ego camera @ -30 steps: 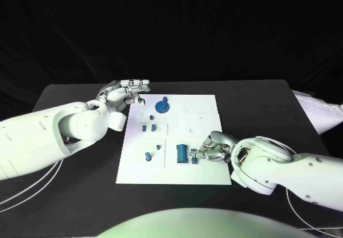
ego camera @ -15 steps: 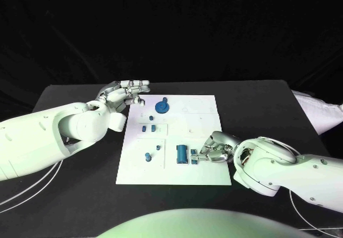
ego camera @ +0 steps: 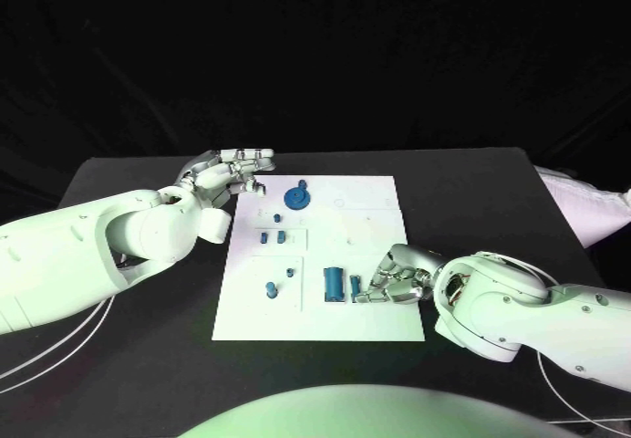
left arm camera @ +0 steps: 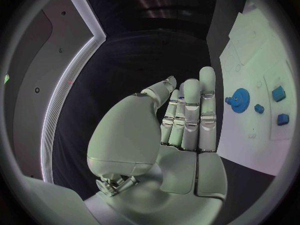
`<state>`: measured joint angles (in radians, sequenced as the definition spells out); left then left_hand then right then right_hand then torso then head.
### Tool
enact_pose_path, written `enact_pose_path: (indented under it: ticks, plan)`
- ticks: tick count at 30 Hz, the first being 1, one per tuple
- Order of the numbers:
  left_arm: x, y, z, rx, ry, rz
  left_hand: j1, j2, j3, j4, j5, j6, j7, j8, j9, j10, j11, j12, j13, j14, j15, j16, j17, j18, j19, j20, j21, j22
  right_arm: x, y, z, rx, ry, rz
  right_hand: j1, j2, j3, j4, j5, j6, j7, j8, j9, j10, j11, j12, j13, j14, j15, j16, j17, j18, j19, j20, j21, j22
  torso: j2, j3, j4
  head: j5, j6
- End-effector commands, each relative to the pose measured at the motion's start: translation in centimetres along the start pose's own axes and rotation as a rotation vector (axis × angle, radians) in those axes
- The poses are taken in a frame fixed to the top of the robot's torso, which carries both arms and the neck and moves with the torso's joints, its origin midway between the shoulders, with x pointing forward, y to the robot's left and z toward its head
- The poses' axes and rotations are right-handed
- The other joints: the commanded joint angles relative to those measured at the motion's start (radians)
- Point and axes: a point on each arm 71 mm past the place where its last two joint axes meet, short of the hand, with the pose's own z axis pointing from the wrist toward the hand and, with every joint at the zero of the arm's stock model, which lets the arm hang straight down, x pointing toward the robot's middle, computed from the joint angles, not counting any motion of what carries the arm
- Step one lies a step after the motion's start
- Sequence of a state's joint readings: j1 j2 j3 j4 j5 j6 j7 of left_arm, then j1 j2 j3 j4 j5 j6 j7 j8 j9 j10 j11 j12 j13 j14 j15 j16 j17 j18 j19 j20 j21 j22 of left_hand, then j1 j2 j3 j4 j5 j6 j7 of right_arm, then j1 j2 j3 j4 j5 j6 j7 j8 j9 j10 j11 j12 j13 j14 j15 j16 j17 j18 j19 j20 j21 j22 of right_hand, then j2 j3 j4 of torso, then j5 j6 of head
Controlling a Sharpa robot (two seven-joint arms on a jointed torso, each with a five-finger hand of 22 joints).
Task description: Assemble the parts on the task board
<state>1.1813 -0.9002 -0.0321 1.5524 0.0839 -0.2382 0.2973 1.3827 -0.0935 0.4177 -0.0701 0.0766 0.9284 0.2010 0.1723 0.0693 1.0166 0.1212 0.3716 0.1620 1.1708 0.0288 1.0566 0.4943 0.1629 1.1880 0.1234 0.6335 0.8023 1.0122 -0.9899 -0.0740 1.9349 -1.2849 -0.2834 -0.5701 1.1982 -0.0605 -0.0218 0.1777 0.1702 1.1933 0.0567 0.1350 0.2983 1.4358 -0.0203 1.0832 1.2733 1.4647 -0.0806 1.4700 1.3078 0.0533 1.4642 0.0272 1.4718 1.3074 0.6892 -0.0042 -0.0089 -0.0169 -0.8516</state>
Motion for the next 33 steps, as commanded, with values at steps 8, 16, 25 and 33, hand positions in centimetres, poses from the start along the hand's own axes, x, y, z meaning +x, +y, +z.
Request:
enact_pose_path:
  ticks: [8,16,25,33]
  plan:
    - [0.3,0.0,0.0,0.004,0.022,-0.005,0.003,0.008,-0.008,-0.002,0.007,-0.007,0.001,0.006,0.001,-0.011,0.000,0.007,0.001,-0.010,0.002,0.005,-0.002,0.019,-0.002,0.004,-0.007,0.000,0.2,-0.1,0.7,-0.002,0.015,-0.058,0.013,0.018,-0.004,-0.008,-0.007,-0.005,0.000,0.003,0.002,0.001,0.001,-0.002,0.003,0.073,-0.004,0.002,0.081,-0.012,0.025,-0.004,0.003,0.080,0.002,-0.0013,0.0017,0.001,-0.003]
    - [0.3,0.0,0.0,0.003,0.023,-0.006,0.003,0.008,-0.008,-0.002,0.007,-0.007,0.001,0.006,0.001,-0.011,0.000,0.007,0.001,-0.010,0.002,0.005,-0.002,0.019,-0.002,0.004,-0.007,0.000,0.0,-0.4,1.5,0.019,0.000,-0.059,0.013,0.037,-0.007,-0.005,-0.003,-0.004,0.000,0.003,0.002,0.004,0.001,0.002,0.007,0.074,-0.005,0.004,0.085,-0.013,0.027,-0.004,0.005,0.084,0.001,-0.0002,0.0019,0.002,-0.006]
    - [0.3,0.0,0.1,0.003,0.023,-0.005,0.003,0.008,-0.008,-0.002,0.007,-0.007,0.001,0.006,0.001,-0.011,0.000,0.007,0.001,-0.010,0.002,0.005,-0.002,0.019,-0.002,0.004,-0.007,0.000,0.0,-0.2,1.7,0.006,-0.010,-0.040,0.020,0.037,-0.011,-0.011,-0.003,-0.005,-0.001,0.002,0.003,0.003,0.000,0.000,0.006,0.074,-0.005,0.002,0.082,-0.013,0.026,-0.004,0.004,0.083,0.000,-0.0008,0.0000,0.005,-0.005]
    - [0.3,0.0,0.1,0.003,0.022,-0.005,0.003,0.008,-0.008,-0.002,0.007,-0.007,0.001,0.006,0.001,-0.011,0.000,0.007,0.001,-0.010,0.002,0.005,-0.002,0.019,-0.002,0.004,-0.007,0.000,-1.1,-0.1,1.1,-0.038,-0.065,0.063,0.009,0.035,-0.036,-0.006,0.025,-0.017,0.005,-0.004,0.001,-0.008,0.004,-0.028,-0.007,0.070,-0.002,-0.008,0.065,-0.011,0.022,-0.003,0.000,0.075,-0.001,-0.0010,-0.0005,0.000,-0.001]
